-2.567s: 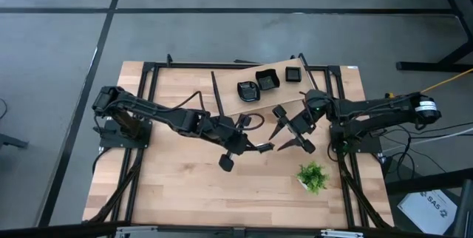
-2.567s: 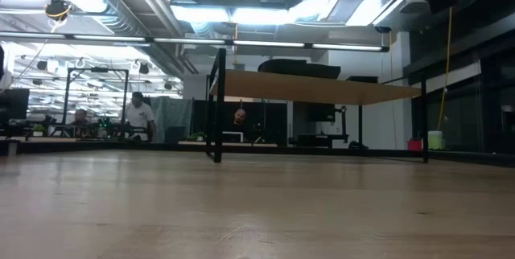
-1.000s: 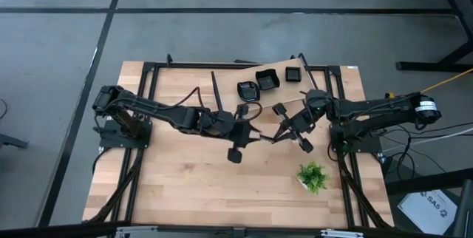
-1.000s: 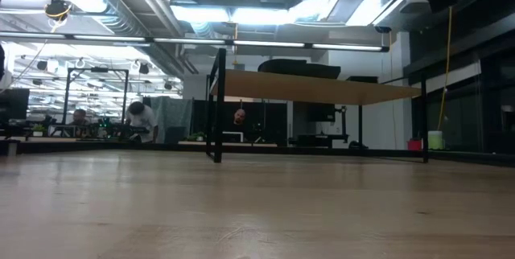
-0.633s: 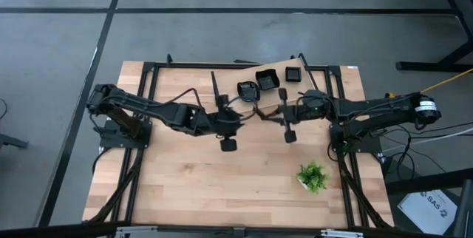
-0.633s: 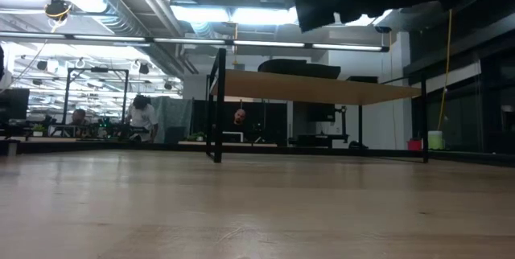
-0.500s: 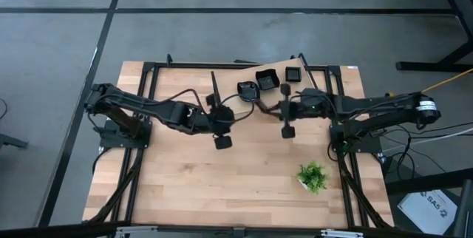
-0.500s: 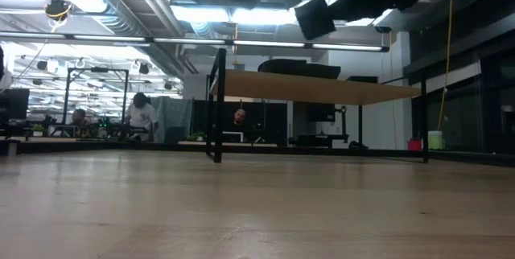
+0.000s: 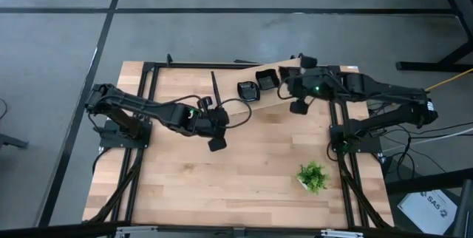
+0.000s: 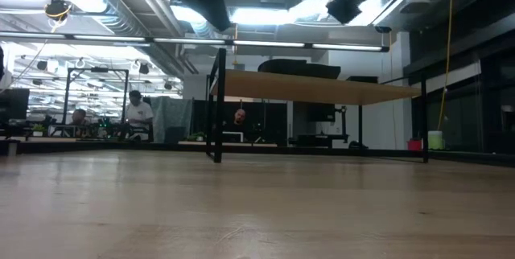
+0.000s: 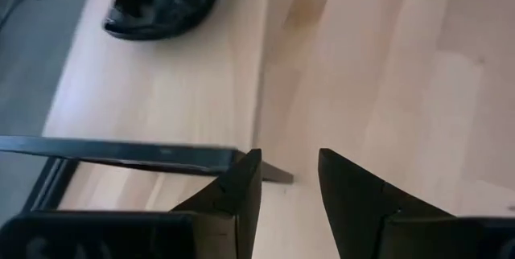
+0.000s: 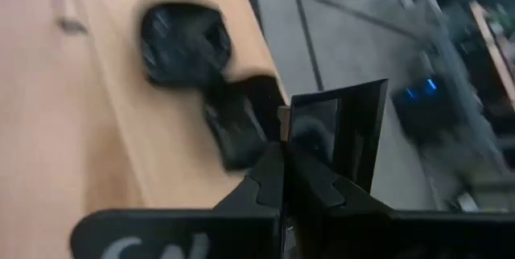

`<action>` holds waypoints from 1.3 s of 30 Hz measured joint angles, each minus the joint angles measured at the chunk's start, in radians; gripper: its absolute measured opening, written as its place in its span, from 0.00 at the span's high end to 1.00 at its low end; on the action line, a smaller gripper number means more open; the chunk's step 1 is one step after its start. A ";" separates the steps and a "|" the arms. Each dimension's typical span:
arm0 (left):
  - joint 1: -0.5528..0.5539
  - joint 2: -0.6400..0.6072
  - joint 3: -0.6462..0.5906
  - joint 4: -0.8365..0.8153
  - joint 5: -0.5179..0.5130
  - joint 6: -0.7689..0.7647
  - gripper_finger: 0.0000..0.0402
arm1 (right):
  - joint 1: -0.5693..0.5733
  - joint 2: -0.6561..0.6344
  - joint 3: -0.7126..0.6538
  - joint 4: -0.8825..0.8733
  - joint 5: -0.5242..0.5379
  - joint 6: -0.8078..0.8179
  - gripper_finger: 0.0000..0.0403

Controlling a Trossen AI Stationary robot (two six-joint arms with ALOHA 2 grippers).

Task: Pick & Place Mini shaped plates
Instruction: Stack the square plate on top of the square plate on the shelf

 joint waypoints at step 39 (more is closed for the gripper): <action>-0.132 0.000 0.000 -0.010 0.051 -0.052 0.71 | -0.322 0.226 -0.039 -0.170 -0.012 0.078 0.97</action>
